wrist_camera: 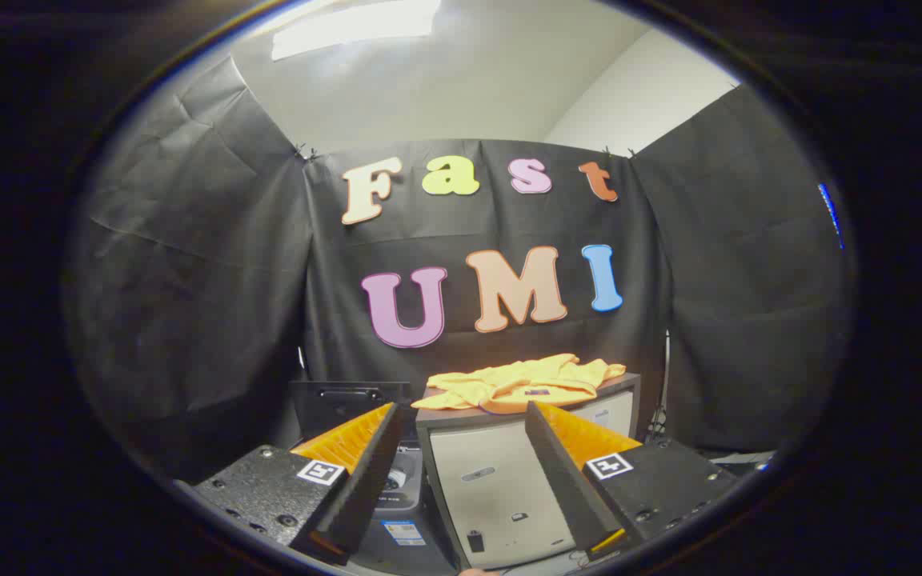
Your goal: Put the clothes into the washing machine and then close the washing machine lid.
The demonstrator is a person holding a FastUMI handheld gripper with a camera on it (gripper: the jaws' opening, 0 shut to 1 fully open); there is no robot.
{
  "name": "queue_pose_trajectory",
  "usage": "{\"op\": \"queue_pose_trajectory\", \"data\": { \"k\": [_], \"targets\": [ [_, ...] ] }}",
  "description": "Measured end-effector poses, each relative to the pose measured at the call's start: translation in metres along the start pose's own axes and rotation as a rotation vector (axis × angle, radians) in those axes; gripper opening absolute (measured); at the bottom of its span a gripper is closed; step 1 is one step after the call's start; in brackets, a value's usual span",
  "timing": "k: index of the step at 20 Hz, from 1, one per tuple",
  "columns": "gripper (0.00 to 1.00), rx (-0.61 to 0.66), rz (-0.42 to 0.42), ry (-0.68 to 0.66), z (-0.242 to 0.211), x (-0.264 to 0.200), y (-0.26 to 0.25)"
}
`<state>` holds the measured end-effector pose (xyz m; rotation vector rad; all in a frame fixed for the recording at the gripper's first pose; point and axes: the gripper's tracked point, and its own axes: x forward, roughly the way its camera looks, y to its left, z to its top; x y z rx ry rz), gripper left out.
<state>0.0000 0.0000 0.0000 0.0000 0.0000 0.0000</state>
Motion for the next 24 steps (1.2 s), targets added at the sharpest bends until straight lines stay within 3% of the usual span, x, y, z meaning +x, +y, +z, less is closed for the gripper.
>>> {"op": "queue_pose_trajectory", "data": {
  "k": [14,24],
  "targets": [
    [0.94,-0.008,0.017,0.012,-0.01,0.02,0.013],
    [0.94,-0.052,0.02,0.083,-0.011,0.091,-0.007]
  ]
}}
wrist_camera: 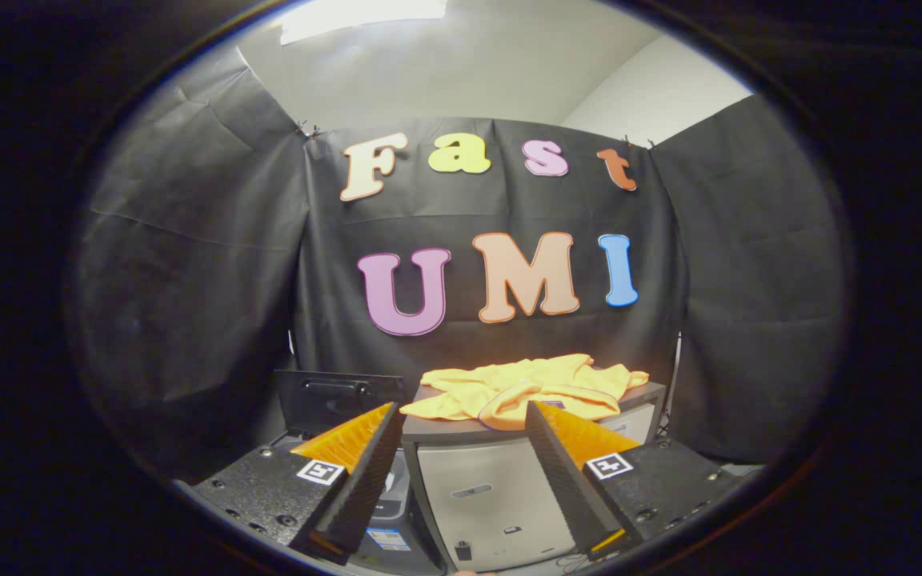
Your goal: Put the clothes into the washing machine and then close the washing machine lid.
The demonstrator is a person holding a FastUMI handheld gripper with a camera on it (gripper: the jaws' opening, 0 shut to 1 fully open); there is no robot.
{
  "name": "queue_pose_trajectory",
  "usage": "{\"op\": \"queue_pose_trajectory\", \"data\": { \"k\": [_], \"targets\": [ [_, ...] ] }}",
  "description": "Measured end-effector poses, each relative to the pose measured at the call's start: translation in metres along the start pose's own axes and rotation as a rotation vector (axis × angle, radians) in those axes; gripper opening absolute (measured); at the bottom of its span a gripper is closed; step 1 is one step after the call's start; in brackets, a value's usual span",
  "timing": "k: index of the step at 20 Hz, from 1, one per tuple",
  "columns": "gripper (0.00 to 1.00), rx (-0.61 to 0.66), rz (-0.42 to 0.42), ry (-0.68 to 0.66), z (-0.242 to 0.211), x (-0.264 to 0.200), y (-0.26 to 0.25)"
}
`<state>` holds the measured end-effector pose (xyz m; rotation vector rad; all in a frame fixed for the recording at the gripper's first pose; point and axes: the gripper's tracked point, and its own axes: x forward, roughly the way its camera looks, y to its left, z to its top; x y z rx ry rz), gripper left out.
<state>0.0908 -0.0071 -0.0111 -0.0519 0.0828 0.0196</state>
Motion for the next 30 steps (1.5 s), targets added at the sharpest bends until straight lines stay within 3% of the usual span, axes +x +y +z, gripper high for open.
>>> {"op": "queue_pose_trajectory", "data": {
  "k": [6,13,19,21,22,26,30],
  "targets": [
    [0.95,-0.059,-0.03,0.113,0.005,0.087,-0.033],
    [0.97,-0.15,-0.027,0.399,-0.048,0.197,-0.056],
    [0.98,-0.097,-0.037,0.572,-0.087,0.241,-0.071],
    [0.98,-0.053,-0.054,0.699,-0.111,0.235,-0.077],
    [0.98,-0.016,-0.06,0.684,-0.104,0.236,-0.075],
    [0.91,-0.032,-0.06,0.639,-0.105,0.243,-0.078],
    [0.52,0.007,-0.068,0.627,-0.102,0.233,-0.079]
  ]
}}
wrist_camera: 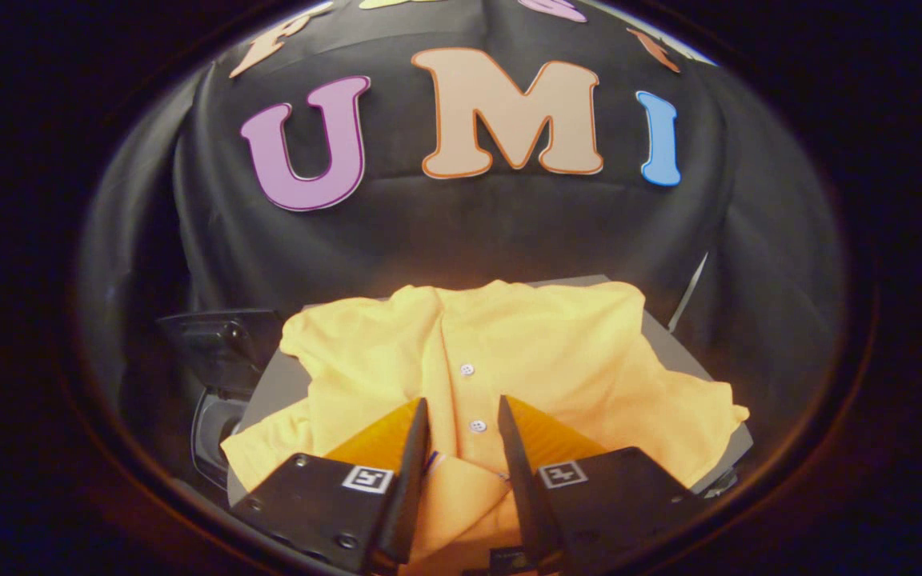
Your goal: Put the clothes into the washing machine and then close the washing machine lid.
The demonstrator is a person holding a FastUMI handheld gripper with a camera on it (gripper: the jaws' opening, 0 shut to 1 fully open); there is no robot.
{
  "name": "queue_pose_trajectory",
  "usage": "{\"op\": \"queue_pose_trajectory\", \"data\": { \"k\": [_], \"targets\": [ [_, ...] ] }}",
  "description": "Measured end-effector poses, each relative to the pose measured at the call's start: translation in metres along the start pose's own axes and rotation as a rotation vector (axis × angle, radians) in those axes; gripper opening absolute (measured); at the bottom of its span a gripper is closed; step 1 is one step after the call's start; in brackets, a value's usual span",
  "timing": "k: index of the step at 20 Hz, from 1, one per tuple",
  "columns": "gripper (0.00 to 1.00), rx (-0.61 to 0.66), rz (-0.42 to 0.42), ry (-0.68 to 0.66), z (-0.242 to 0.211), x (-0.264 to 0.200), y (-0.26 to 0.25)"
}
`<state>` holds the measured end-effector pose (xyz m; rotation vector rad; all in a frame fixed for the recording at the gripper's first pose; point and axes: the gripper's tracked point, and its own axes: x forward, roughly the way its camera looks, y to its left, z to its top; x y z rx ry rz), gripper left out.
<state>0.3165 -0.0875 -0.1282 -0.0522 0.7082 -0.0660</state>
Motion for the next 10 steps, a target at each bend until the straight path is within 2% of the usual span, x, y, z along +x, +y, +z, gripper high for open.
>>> {"op": "queue_pose_trajectory", "data": {
  "k": [1,2,3,6,10],
  "targets": [
    [0.3,0.041,0.001,-0.013,-0.001,-0.002,0.0],
    [0.23,0.087,0.009,-0.007,-0.003,-0.005,0.0],
    [0.11,0.118,0.032,-0.022,-0.002,-0.008,0.001],
    [0.05,0.104,0.085,-0.039,0.001,-0.011,0.005],
    [0.04,0.099,0.111,-0.143,0.039,-0.035,0.017]
  ]
}}
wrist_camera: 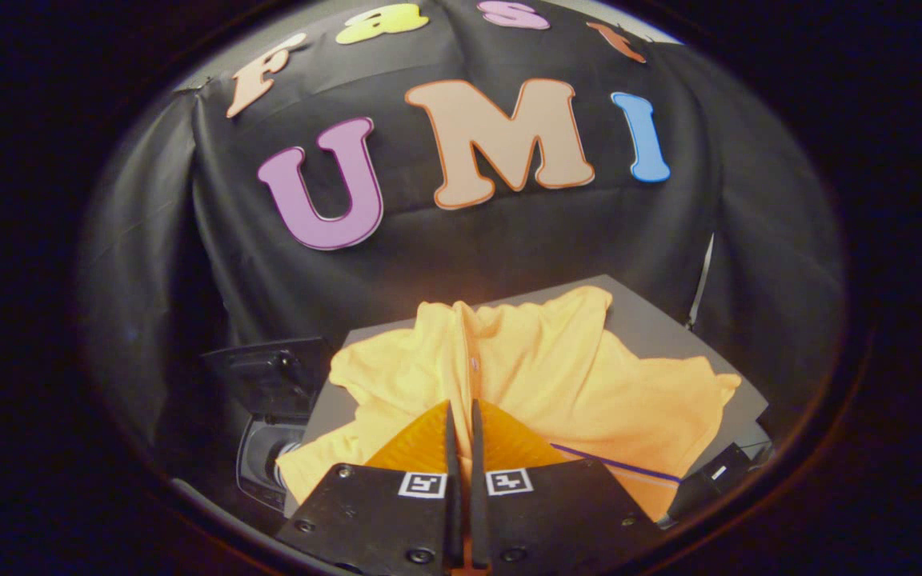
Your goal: Put the clothes into the washing machine and then close the washing machine lid.
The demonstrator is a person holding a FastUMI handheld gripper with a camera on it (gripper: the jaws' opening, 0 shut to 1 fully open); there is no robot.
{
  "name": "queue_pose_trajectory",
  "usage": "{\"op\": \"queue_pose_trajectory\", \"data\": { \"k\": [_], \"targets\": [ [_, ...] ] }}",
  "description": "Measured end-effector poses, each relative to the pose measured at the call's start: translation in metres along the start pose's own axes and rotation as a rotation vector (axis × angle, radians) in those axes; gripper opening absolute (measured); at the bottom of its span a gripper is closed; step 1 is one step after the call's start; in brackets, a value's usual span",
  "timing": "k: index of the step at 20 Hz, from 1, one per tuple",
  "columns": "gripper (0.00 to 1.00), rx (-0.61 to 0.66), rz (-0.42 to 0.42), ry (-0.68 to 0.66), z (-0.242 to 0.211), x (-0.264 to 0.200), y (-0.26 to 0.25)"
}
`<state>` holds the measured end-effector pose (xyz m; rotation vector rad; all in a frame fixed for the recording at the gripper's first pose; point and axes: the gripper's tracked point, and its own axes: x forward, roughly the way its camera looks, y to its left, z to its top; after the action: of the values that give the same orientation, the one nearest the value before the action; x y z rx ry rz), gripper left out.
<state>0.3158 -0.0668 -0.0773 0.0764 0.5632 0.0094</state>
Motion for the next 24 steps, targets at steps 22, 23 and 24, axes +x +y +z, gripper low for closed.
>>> {"op": "queue_pose_trajectory", "data": {
  "k": [22,23,24],
  "targets": [
    [0.04,-0.115,0.267,-0.101,0.012,-0.026,0.258],
    [0.04,-0.106,0.275,-0.102,0.007,-0.023,0.267],
    [0.04,-0.096,0.285,-0.102,0.001,-0.019,0.276]
  ]
}}
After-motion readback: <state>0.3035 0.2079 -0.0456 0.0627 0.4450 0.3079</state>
